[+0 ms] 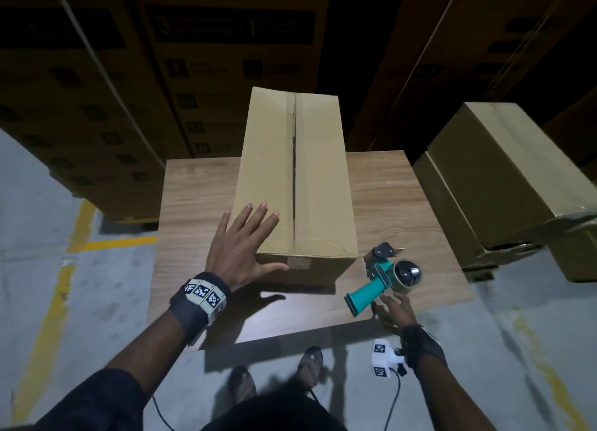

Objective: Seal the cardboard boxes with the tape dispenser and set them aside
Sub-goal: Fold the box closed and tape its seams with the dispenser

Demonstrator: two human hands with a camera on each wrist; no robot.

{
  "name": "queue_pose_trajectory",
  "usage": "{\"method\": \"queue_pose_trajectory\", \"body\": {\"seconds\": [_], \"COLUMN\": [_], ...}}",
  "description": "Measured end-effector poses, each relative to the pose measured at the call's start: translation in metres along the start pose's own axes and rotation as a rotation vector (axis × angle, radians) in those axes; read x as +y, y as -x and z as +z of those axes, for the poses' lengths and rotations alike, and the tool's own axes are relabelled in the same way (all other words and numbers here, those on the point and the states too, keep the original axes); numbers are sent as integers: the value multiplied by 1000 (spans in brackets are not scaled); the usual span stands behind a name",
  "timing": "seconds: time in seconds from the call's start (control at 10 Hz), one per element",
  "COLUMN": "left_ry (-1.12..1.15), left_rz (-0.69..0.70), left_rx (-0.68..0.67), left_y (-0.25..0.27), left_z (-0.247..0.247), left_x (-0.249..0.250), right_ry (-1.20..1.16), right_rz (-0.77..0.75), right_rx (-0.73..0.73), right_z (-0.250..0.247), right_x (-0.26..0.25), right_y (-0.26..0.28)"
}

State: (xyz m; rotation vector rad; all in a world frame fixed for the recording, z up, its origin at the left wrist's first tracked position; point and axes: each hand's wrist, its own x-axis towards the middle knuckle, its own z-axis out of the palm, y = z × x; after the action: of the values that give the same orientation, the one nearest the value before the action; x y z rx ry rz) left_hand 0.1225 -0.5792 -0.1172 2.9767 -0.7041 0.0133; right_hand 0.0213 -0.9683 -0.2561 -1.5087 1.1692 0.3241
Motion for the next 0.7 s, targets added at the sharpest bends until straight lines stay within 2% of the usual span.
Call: {"method": "queue_pose_trajectory", "body": {"seconds": [0.1,0.2,0.3,0.4,0.5,0.6,0.7], "left_ry": [56,127,195,163,95,73,71], "left_rz": [-66,-66,-66,-5,102,221,251], "left_rx": [32,104,144,123,75,26,-28], "left_y": [1,1,2,4,3,-4,-11], "left_z": [2,5,10,14,13,8,4], "left_x": [5,5,2,-7,-19,-42,-55], "right_ry": [29,106,27,-209,-318,-428,-530], "right_rz": [-45,-183,-128,51,61,3,-53], "right_rx": [63,213,221,119,91,130,187], "right_z": [2,10,17,26,38,61,65], "right_x": [9,13,16,29,21,-12,-21], "right_y": [4,8,2,-34,-37,-2,-1]}}
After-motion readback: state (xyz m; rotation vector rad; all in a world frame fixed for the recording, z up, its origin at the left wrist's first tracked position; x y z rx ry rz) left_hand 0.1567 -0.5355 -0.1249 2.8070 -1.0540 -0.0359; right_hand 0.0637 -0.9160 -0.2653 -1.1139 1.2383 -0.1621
